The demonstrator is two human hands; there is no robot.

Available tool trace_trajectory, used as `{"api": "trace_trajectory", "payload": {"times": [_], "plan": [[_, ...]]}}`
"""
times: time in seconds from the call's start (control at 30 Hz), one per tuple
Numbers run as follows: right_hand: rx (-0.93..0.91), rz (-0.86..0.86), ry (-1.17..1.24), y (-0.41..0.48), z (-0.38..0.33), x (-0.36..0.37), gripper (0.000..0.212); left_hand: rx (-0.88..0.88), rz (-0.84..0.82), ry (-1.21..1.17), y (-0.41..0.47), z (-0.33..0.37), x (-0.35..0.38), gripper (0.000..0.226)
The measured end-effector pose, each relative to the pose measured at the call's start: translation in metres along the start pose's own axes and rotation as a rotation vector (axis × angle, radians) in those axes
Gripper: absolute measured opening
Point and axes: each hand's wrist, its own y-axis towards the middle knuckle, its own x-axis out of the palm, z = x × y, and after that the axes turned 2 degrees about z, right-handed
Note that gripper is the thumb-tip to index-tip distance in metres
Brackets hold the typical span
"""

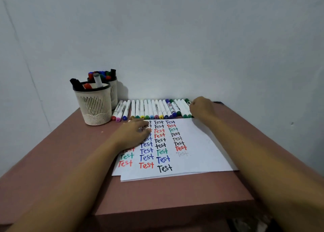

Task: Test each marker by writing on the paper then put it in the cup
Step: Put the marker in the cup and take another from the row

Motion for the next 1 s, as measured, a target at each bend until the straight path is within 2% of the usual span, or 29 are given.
{"api": "trace_trajectory", "payload": {"times": [0.07,0.13,0.2,0.27,0.43,0.53,0.57,0.67,0.77,0.9,1.0], "plan": [[0.051,-0.003,-0.033,0.012,0.009,0.000,0.015,0.000,0.000,0.006,0.001,-0.001,0.001,0.048],[0.099,-0.056,-0.067,0.019,0.015,0.002,0.024,-0.002,-0.004,0.006,0.002,-0.001,0.001,0.048],[0.124,-0.091,-0.098,0.025,0.017,0.007,0.024,-0.005,-0.007,0.009,0.003,-0.001,0.001,0.048],[0.130,-0.083,-0.116,0.031,0.017,0.012,0.008,-0.004,-0.007,0.011,0.003,0.000,0.001,0.048],[0.140,-0.051,-0.109,0.040,0.018,0.020,0.028,-0.017,-0.015,0.010,0.003,0.000,0.001,0.048],[0.146,-0.006,-0.087,0.037,0.018,0.020,0.017,-0.020,-0.022,0.005,0.002,0.000,0.000,0.048],[0.156,0.034,-0.051,0.035,0.018,0.019,0.010,-0.018,-0.016,0.001,0.002,0.000,-0.001,0.047],[0.214,0.156,0.133,0.029,0.015,0.014,0.022,-0.016,0.038,-0.037,0.000,0.004,-0.004,0.043],[0.132,0.201,0.283,0.017,0.006,0.004,0.022,-0.003,0.146,-0.080,-0.004,0.008,-0.009,0.040],[0.049,0.097,0.545,-0.024,-0.012,-0.003,0.014,0.111,0.276,-0.077,-0.008,0.015,-0.012,0.040],[0.017,-0.012,0.681,-0.060,-0.024,-0.003,0.014,0.169,0.297,-0.078,-0.013,0.021,-0.014,0.046]]}}
